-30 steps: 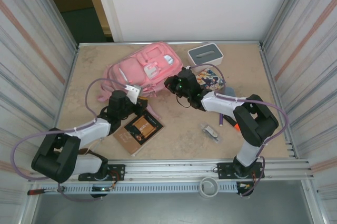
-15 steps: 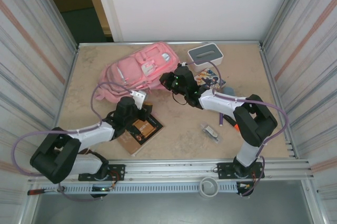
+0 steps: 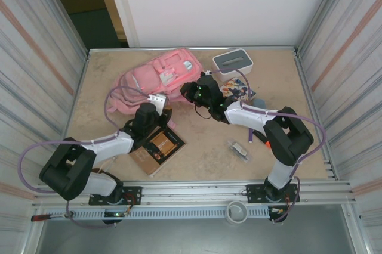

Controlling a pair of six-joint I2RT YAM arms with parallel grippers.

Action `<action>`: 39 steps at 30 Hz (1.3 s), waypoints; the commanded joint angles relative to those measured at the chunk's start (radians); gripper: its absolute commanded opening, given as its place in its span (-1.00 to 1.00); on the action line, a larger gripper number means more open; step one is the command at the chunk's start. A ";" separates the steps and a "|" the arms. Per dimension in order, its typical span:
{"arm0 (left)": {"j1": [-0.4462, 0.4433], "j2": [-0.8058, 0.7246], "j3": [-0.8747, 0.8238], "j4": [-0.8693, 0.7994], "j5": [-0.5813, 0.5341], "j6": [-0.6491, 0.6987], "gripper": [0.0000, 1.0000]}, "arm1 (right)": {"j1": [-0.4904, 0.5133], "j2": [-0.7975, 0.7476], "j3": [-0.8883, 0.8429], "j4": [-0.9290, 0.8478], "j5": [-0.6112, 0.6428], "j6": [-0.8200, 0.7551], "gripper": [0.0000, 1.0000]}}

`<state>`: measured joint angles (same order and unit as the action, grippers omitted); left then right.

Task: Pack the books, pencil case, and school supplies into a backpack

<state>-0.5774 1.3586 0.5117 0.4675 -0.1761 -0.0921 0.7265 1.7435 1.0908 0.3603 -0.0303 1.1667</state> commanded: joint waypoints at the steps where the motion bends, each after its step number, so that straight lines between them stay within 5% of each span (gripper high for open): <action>1: -0.004 -0.005 0.045 0.038 -0.057 -0.018 -0.28 | 0.010 0.009 0.043 0.060 -0.019 -0.016 -1.00; 9: 0.002 -0.013 0.077 0.033 -0.063 -0.041 -0.39 | 0.011 0.016 0.027 0.069 -0.019 -0.010 -1.00; 20: 0.080 -0.109 -0.006 -0.015 0.028 -0.048 -1.00 | -0.006 -0.026 -0.005 0.042 0.036 -0.056 -1.00; 39: 0.272 -0.150 -0.014 -0.059 0.411 -0.036 -1.00 | -0.006 -0.077 -0.035 0.031 0.101 -0.096 -1.00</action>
<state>-0.3420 1.2037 0.4622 0.4282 0.2432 -0.1314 0.7479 1.7412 1.0798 0.3832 -0.0444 1.1164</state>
